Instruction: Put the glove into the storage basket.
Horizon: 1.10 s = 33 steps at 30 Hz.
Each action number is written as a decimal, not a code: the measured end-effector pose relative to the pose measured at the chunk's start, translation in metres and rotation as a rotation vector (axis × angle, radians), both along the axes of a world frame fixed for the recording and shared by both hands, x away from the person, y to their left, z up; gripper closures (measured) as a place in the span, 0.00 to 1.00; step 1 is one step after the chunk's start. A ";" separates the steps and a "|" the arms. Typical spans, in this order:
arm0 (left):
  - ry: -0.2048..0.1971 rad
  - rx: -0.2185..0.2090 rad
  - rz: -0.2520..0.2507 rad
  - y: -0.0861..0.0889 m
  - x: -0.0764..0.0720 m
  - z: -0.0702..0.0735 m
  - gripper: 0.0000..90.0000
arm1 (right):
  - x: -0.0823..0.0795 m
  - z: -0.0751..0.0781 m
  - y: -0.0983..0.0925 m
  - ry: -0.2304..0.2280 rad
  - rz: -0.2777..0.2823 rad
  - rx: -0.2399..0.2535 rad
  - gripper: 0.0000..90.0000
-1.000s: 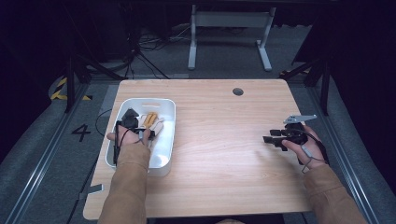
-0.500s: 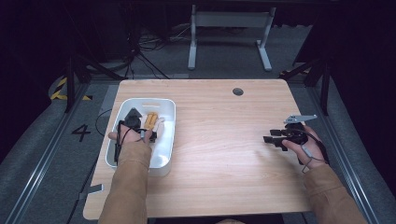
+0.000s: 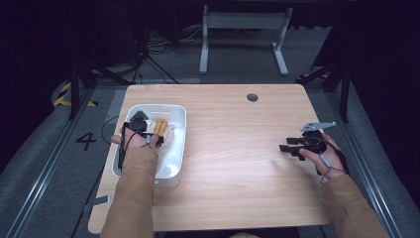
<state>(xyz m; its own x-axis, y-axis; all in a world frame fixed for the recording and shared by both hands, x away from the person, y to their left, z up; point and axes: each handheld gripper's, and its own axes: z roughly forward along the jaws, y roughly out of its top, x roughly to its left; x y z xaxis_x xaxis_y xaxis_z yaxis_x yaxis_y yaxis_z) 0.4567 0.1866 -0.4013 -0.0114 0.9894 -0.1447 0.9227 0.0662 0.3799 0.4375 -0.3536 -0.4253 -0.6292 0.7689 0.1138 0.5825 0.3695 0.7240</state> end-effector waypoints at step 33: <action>-0.396 -0.144 -0.377 -0.076 -0.016 0.054 0.31 | -0.011 -0.003 -0.012 0.002 -0.023 -0.001 0.51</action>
